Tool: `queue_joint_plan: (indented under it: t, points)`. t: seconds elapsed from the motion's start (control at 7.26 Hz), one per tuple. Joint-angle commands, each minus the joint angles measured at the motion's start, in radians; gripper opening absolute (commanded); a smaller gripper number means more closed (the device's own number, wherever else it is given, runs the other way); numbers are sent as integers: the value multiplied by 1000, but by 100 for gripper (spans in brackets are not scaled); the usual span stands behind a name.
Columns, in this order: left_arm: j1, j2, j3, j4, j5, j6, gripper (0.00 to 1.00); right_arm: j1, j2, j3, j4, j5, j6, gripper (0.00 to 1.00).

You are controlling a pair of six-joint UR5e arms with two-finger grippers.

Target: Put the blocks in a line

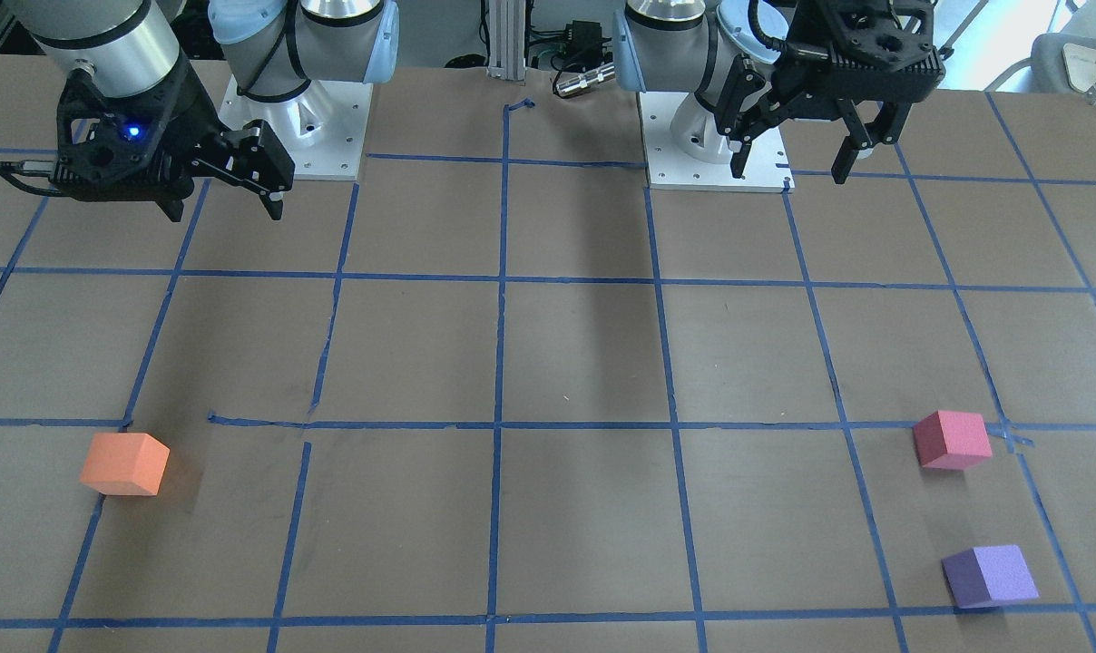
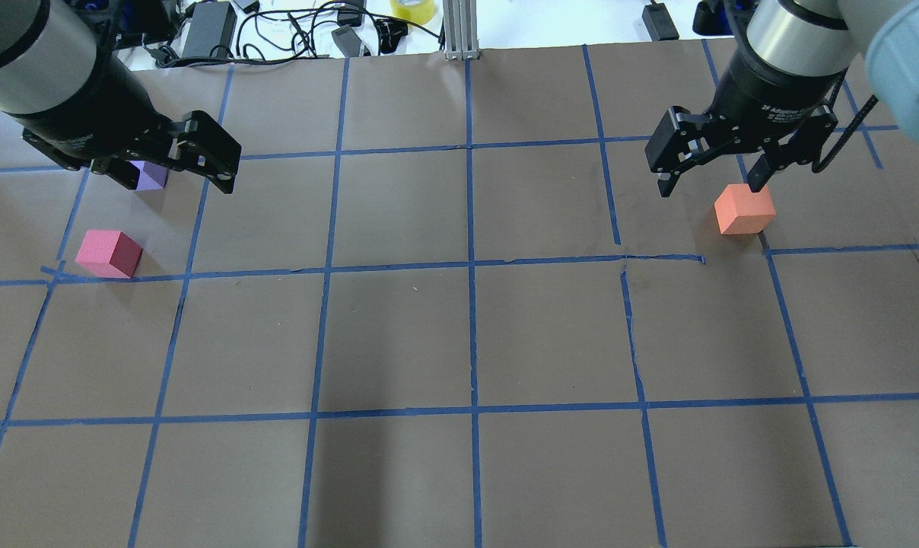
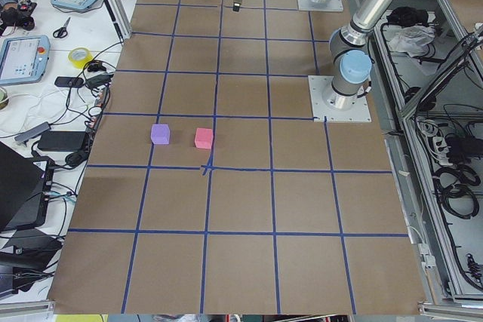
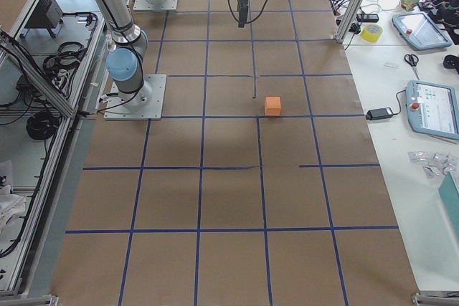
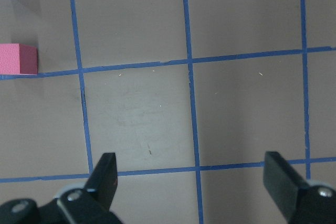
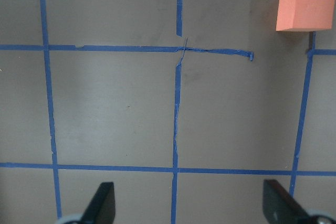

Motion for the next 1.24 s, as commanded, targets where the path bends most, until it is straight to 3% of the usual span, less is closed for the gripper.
queue_joint_plan:
  t: [0.0,0.41,0.69,0.83,1.1]
  points:
    - [0,0,-1,0,1,0,100,0,-1,1,10,0,-2,100]
    - [0,0,-1,-2,0,0,100,-5,10,1,-9,-6,-15,100]
    - [0,2,-1,-2,4,0,100,-12,28,1,-19,-107,-18,100]
    - [0,2,-1,-3,3,0,100,-22,60,2,-57,-112,-19,100]
    - [0,0,-1,-3,1,0,100,-124,141,2,-135,-108,-29,100]
